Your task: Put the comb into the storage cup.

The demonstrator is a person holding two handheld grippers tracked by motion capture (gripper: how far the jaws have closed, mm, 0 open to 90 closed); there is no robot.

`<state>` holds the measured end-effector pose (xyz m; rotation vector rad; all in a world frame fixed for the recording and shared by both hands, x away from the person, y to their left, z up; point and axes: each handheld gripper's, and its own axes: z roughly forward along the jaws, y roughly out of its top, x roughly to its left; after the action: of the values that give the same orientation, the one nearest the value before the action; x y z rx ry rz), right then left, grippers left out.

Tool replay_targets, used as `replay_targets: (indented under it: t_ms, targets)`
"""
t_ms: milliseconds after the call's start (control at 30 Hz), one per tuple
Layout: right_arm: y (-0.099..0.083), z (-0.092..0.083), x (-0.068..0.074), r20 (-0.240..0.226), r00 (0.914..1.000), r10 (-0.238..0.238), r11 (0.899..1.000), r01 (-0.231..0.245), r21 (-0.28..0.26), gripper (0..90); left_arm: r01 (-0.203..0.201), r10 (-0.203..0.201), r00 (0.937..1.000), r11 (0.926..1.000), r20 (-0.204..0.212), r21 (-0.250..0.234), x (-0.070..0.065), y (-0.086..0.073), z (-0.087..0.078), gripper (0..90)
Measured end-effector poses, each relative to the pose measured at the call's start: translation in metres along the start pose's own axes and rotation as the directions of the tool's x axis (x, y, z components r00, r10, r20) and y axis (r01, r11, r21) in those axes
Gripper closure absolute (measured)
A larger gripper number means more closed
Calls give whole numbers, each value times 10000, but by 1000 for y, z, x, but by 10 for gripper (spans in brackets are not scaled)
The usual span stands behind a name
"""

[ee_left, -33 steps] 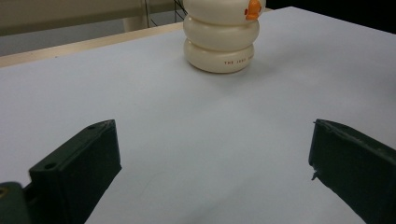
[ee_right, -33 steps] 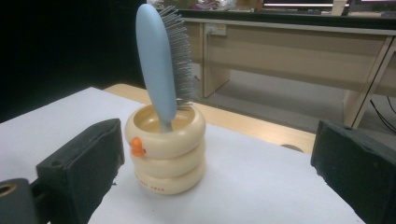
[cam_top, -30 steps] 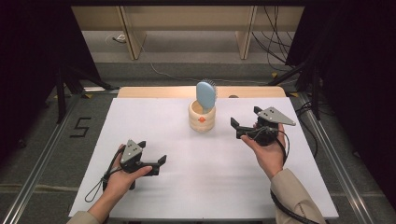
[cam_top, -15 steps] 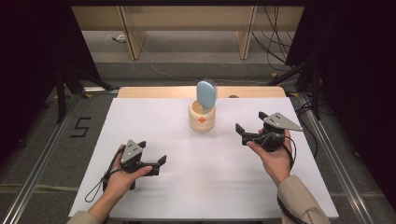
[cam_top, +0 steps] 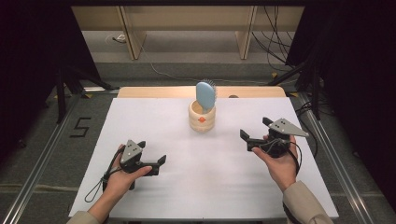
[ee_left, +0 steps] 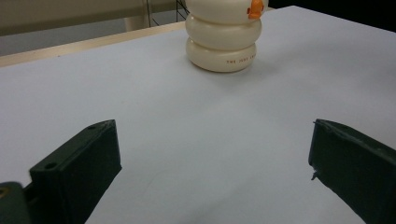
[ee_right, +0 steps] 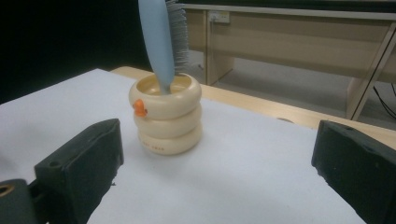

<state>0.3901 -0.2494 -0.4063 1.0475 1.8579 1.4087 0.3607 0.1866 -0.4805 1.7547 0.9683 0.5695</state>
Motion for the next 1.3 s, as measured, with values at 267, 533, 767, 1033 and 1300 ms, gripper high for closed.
replay_targets:
  t_ms: [267,533,767,1033,1300]
  targets:
    - [-10,-6,-4,14,10000,-32,9997,32,226,36,-9,9,10000,10000,1,17,0,0,0,17]
    - [-20,-13,-7,28,10000,-85,9991,84,427,40,-2,2,10000,10000,-1,14,-1,-1,0,17]
    - [-28,-18,-9,26,10000,-47,9980,46,625,41,-31,31,10000,10000,24,43,-1,-1,1,17]
    - [-36,-19,-10,41,10000,9,9967,-12,807,43,-15,15,10000,10000,21,26,-1,-1,0,17]
    - [-37,-21,-11,39,9999,112,9972,-114,746,47,12,-12,10000,10000,24,-7,-1,-1,0,17]
